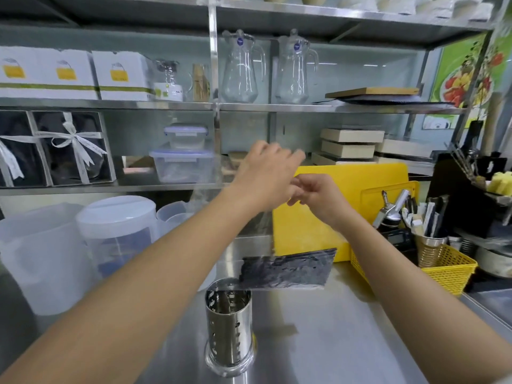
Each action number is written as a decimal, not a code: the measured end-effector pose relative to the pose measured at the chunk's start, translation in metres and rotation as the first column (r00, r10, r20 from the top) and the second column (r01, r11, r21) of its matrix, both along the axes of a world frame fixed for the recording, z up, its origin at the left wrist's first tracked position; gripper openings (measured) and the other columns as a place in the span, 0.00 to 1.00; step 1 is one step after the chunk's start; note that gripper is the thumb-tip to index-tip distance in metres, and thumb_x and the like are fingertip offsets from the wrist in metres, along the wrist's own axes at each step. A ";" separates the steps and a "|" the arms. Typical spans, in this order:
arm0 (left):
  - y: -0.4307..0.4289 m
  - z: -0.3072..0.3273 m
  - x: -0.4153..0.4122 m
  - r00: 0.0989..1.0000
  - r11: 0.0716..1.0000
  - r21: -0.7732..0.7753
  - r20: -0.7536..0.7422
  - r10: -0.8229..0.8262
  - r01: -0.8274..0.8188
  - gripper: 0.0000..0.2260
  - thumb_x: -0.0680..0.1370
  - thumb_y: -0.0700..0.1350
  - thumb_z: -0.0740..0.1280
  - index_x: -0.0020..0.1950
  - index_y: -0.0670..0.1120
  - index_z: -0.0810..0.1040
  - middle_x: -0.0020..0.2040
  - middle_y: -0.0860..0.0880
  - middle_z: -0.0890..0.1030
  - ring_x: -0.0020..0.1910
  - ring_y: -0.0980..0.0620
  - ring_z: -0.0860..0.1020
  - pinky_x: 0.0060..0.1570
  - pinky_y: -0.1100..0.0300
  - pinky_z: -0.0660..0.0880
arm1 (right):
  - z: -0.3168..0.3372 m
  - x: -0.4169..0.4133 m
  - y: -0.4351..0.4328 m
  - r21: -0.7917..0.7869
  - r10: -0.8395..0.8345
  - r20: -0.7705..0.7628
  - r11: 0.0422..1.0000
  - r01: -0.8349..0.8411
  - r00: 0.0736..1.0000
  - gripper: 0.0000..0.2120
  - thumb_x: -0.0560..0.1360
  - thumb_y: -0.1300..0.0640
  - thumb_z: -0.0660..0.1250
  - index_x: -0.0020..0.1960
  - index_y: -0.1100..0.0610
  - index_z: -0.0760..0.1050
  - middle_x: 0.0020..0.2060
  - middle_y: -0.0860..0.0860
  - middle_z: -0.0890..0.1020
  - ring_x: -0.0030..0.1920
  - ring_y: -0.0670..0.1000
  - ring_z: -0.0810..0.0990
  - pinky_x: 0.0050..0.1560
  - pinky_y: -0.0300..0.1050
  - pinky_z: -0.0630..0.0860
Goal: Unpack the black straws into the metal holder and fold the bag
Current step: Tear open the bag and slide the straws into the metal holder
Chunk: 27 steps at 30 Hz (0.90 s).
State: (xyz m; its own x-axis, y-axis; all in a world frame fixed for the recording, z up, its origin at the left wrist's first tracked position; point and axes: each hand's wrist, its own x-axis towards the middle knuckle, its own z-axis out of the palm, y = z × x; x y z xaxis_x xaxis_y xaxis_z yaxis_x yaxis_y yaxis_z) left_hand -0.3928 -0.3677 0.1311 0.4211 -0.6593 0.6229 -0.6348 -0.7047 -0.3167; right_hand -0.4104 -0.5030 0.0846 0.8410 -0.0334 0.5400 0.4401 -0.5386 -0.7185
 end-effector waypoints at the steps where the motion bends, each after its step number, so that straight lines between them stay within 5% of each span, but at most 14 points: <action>1: -0.002 -0.002 0.002 0.999 1.000 0.024 -0.047 0.002 -0.001 0.16 0.75 0.54 0.63 0.58 0.47 0.71 0.56 0.46 0.79 0.58 0.44 0.73 0.57 0.53 0.61 | 0.000 -0.002 0.001 -0.011 0.010 -0.004 1.000 -0.010 1.000 0.05 0.73 0.70 0.64 0.44 0.73 0.77 0.36 0.65 0.79 0.30 0.41 0.74 0.34 0.31 0.71; 6: 0.004 -0.008 0.011 0.988 0.999 -0.037 -0.156 0.011 -0.017 0.06 0.76 0.49 0.64 0.49 0.49 0.77 0.52 0.46 0.81 0.53 0.41 0.76 0.43 0.56 0.64 | 0.000 -0.015 -0.010 0.031 -0.013 -0.037 0.999 0.014 0.999 0.07 0.70 0.64 0.70 0.47 0.61 0.77 0.41 0.64 0.83 0.39 0.54 0.80 0.47 0.50 0.76; 11: 0.016 0.000 0.013 0.977 0.986 -0.159 -0.200 -0.079 0.047 0.03 0.75 0.45 0.65 0.44 0.50 0.79 0.45 0.52 0.82 0.44 0.45 0.74 0.43 0.58 0.61 | -0.014 -0.029 -0.043 0.076 -0.104 -0.008 0.992 0.104 0.995 0.22 0.63 0.49 0.76 0.55 0.50 0.75 0.48 0.45 0.82 0.51 0.38 0.78 0.48 0.32 0.70; 16: 0.026 0.010 0.016 0.962 0.975 -0.223 -0.261 -0.085 0.025 0.03 0.74 0.45 0.66 0.43 0.50 0.79 0.40 0.52 0.81 0.44 0.46 0.74 0.44 0.56 0.65 | -0.051 -0.043 -0.080 0.481 0.102 -0.118 0.876 -0.033 0.988 0.33 0.62 0.49 0.76 0.64 0.47 0.67 0.61 0.50 0.76 0.60 0.48 0.75 0.57 0.44 0.73; 19: 0.029 0.013 0.016 0.940 0.971 -0.233 -0.319 -0.120 0.045 0.02 0.73 0.44 0.67 0.42 0.49 0.80 0.38 0.52 0.79 0.42 0.47 0.76 0.40 0.58 0.62 | -0.070 -0.042 -0.081 0.383 0.072 -0.265 0.923 0.036 0.961 0.23 0.65 0.56 0.73 0.59 0.50 0.74 0.59 0.52 0.79 0.58 0.51 0.78 0.50 0.44 0.72; 23: 0.033 0.012 0.017 0.964 0.954 -0.297 -0.238 -0.115 0.041 0.04 0.74 0.44 0.66 0.43 0.49 0.80 0.38 0.51 0.80 0.42 0.47 0.75 0.46 0.57 0.62 | -0.074 -0.036 -0.069 0.319 -0.083 -0.261 0.933 0.167 0.962 0.01 0.71 0.60 0.70 0.43 0.58 0.80 0.42 0.54 0.83 0.46 0.52 0.79 0.47 0.46 0.71; 27: 0.034 0.013 0.018 0.983 0.938 -0.346 -0.162 -0.083 0.022 0.06 0.75 0.42 0.64 0.42 0.50 0.80 0.36 0.55 0.78 0.44 0.48 0.74 0.51 0.57 0.59 | -0.068 -0.029 -0.058 0.343 -0.143 -0.151 0.920 0.188 0.978 0.06 0.72 0.64 0.68 0.38 0.56 0.77 0.34 0.52 0.82 0.37 0.46 0.79 0.39 0.36 0.73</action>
